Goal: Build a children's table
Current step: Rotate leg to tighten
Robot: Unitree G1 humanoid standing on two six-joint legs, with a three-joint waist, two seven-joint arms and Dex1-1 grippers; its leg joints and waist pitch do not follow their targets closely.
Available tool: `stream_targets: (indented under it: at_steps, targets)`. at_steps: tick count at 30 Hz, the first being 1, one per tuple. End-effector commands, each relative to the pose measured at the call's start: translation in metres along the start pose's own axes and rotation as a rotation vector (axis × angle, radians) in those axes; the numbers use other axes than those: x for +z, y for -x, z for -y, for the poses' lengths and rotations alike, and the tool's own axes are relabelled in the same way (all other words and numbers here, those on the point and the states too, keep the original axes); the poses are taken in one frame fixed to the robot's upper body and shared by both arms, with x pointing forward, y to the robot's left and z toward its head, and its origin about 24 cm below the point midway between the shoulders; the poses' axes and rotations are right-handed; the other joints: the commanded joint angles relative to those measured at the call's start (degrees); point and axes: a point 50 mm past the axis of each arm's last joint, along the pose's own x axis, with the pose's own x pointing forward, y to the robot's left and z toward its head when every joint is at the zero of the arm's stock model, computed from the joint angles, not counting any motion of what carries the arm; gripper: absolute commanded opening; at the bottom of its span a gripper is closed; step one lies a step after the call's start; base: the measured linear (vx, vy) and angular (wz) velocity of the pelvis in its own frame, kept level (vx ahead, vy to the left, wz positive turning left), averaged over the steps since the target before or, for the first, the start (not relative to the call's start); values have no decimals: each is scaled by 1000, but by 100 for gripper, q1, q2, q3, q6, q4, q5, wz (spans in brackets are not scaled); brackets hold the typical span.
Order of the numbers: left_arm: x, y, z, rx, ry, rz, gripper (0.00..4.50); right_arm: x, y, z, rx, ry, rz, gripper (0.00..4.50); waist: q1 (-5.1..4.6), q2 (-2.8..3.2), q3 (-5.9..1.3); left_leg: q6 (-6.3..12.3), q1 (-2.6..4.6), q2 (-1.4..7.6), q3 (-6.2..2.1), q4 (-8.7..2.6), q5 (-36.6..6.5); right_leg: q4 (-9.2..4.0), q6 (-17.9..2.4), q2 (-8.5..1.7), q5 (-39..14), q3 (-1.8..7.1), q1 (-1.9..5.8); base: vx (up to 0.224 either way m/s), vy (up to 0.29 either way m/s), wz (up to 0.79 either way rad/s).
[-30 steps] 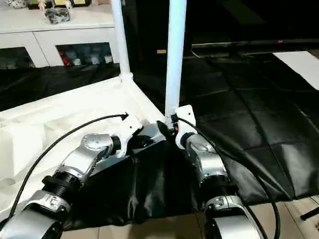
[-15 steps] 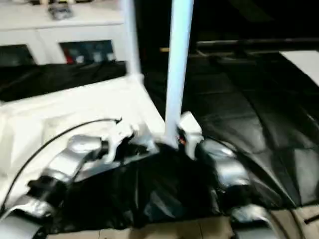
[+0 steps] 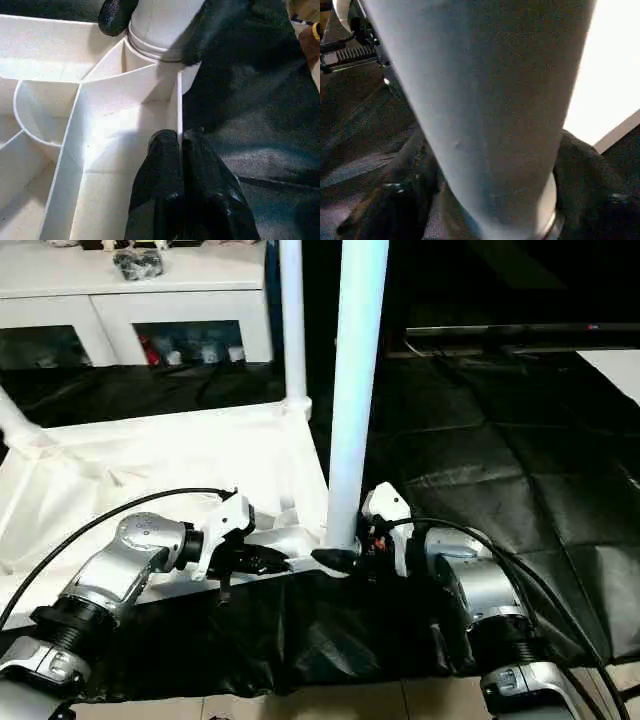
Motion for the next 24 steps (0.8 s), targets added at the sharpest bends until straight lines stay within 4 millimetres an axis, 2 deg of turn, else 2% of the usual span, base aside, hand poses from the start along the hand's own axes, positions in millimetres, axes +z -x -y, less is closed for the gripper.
stream_targets:
  at_steps: [1, 2, 6, 7, 8, 11, 12, 13, 14, 15, 16, 18, 22, 23, 24]
  targets:
    - [16, 1, -2, 4, -57, 56, 0, -6, -10, -10, 77, -9, -27, 286, -19, -41, -368, 336, 132, 505, -255, -402, -1125, -376, -1298, -555, -1423, 317, 188, 0, 0, 0]
    - [16, 1, -2, 7, -57, 58, 0, -6, -11, -11, 82, -10, -25, 273, -19, -58, -365, 350, 125, 504, -254, -403, -1111, -373, -1308, -557, -1400, 317, 193, 0, 0, 0]
    - [18, -2, -3, 21, -57, 69, 0, -7, -14, -14, 84, -8, -27, 258, -15, -49, -368, 364, 125, 508, -256, -399, -1088, -374, -1309, -562, -1400, 314, 195, 0, 0, 0]
    - [19, -4, -3, 30, -57, 73, 0, -8, -16, -15, 77, -15, -23, 256, -20, -97, -368, 372, 118, 505, -251, -396, -1081, -375, -1304, -562, -1413, 314, 198, 0, 0, 0]
    - [19, -5, -3, 37, -58, 76, 0, -9, -17, -15, 72, -20, -19, 256, -6, -73, -366, 370, 123, 505, -256, -395, -1075, -377, -1290, -571, -1471, 317, 196, 0, 0, 0]
    - [21, -9, -4, 60, -56, 84, 0, -11, -22, -15, 23, -43, -15, 254, -21, -85, -358, 343, 119, 504, -262, -405, -1124, -392, -1235, -567, -1614, 315, 192, 0, 0, 0]
    - [23, -12, -5, 82, -54, 88, 0, -13, -27, -13, -42, -62, -12, 254, -34, -77, -347, 299, 124, 504, -272, -414, -1168, -398, -1214, -572, -1715, 319, 177, 0, 0, 0]
    - [24, -13, -5, 93, -53, 90, 0, -13, -30, -12, -72, -70, -11, 254, -53, -78, -342, 277, 126, 497, -275, -419, -1219, -409, -1198, -567, -1792, 319, 168, 0, 0, 0]
    - [28, -20, -8, 139, -47, 94, 0, -14, -39, -8, -174, -102, -2, 254, -65, -82, -341, 223, 137, 489, -282, -419, -1297, -429, -1156, -574, -1946, 319, 167, 0, 0, 0]
    - [30, -23, -9, 153, -43, 96, 0, -14, -42, -6, -210, -116, 3, 254, -113, -77, -310, 138, 151, 478, -283, -429, -1448, -462, -1127, -570, -2176, 324, 128, 0, 0, 0]
    - [31, -25, -9, 167, -39, 98, 0, -13, -46, -5, -246, -132, 9, 254, -130, -100, -308, 97, 150, 466, -302, -434, -1536, -474, -1087, -579, -2346, 309, 148, 0, 0, 0]
    - [35, -32, -11, 208, -36, 102, 0, -12, -54, -2, -322, -178, 23, 254, -202, -77, -310, 4, 181, 472, -326, -438, -1735, -504, -1005, -580, -2561, 314, 119, 0, 0, 0]
    - [50, -51, -15, 287, -11, 129, 0, 0, -78, 8, -569, -252, 60, 254, -309, -70, -308, -77, 162, 457, -339, -449, -1860, -499, -1020, -576, -2485, 318, 107, 0, 0, 0]
    - [52, -54, -14, 291, -8, 134, 0, 4, -83, 9, -589, -254, 77, 254, -349, -40, -318, -127, 183, 448, -345, -438, -1924, -502, -1040, -585, -2497, 319, 90, 0, 0, 0]
    - [54, -56, -14, 293, -6, 143, 0, 10, -89, 8, -586, -256, 106, 254, -363, -56, -329, -86, 151, 446, -341, -435, -1878, -501, -1057, -591, -2362, 324, 123, 0, 0, 0]
